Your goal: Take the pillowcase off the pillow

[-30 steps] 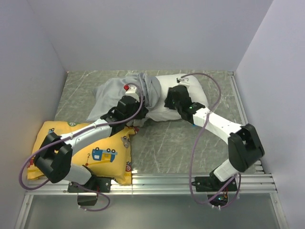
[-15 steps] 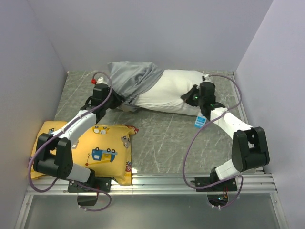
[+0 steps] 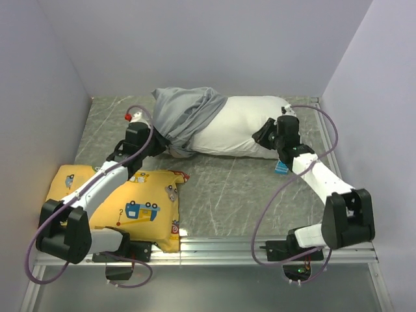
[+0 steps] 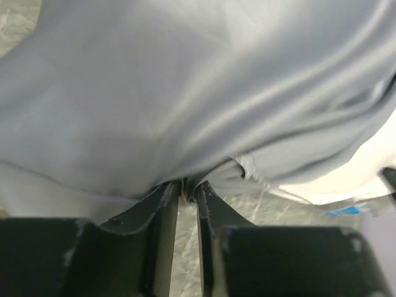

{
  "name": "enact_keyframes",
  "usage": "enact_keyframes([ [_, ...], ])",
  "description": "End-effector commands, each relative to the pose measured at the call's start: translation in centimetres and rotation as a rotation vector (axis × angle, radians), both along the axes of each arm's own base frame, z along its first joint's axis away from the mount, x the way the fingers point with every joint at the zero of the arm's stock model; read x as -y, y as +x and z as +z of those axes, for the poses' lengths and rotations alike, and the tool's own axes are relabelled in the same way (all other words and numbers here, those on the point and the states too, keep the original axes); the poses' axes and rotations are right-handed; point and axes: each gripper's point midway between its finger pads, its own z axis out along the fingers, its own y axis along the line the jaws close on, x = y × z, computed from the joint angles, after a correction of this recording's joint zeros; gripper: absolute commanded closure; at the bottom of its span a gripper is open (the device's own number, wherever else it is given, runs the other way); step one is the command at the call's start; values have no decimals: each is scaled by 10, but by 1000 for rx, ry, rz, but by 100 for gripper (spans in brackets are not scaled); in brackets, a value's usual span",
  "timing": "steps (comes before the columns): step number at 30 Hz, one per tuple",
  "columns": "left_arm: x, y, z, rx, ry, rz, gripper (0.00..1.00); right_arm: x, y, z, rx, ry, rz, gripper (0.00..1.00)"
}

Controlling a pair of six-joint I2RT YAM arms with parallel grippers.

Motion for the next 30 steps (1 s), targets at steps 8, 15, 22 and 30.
enact_keyframes([
  [8,35,-7,17,85,137,-83,60,-49,7,72,180,-327,69,21],
  [15,49,-10,16,79,142,-153,48,-93,44,23,92,-352,173,16],
  [22,63,-8,92,225,114,-215,26,-91,17,-64,-53,-315,186,100],
  [30,76,30,167,370,161,-199,20,-90,-18,-97,-98,-285,164,100],
])
